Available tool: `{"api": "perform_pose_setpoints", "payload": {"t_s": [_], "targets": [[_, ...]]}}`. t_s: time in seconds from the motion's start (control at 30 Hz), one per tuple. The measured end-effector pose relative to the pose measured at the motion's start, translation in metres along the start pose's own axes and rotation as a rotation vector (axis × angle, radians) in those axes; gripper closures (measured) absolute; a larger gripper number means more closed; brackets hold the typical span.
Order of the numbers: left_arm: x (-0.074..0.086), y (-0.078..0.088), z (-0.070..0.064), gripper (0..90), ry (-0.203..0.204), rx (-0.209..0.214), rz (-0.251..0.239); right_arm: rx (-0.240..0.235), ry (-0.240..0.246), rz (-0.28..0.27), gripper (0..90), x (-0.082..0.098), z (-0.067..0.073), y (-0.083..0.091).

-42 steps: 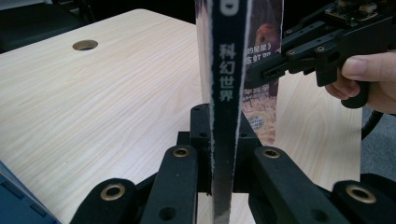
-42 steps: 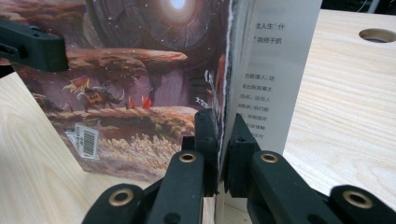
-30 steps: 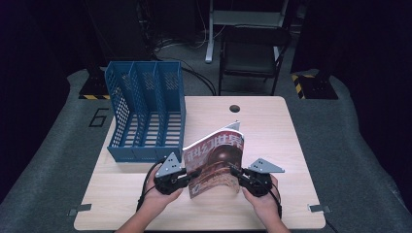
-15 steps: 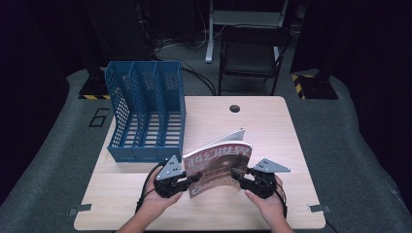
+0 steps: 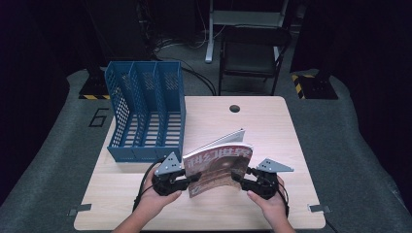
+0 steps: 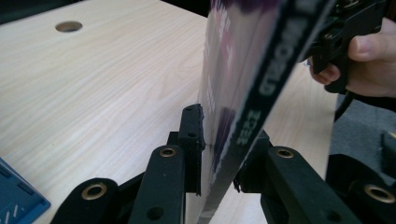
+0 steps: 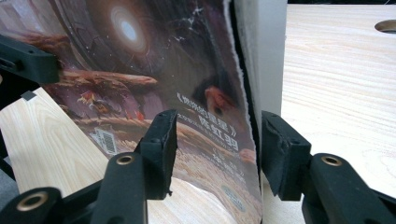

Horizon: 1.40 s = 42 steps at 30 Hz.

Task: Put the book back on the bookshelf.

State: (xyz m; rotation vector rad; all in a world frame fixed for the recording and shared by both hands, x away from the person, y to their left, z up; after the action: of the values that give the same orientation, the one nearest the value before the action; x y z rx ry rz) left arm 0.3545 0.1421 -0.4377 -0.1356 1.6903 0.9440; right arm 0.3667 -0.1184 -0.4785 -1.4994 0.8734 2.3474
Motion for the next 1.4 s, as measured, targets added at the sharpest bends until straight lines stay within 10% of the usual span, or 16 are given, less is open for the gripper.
{"api": "perform_pose_setpoints", "payload": {"t_s": [0.5, 1.4], "targets": [[-0.033, 0.012, 0.001, 61.1, 0.006, -0.005, 0.012, 0.0, 0.001, 0.004, 46.3, 0.001, -0.001, -0.003], [-0.083, 0.025, -0.002, 62.0, -0.04, -0.01, 0.046, 0.015, 0.005, 0.015, 46.1, 0.002, -0.002, -0.004]]}}
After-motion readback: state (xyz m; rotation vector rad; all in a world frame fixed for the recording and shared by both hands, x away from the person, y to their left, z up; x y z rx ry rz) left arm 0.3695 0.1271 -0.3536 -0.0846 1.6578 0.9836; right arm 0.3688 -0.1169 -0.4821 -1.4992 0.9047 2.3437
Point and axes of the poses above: each handheld gripper's, and its own axes: y roughly backward along the jaws, x roughly out of its underside, z roughly to its left, the point moved 4 cm from there along -y, roughly forward along the jaws, and after that the axes turned 10 degrees about -x, right-handed, at the moved point
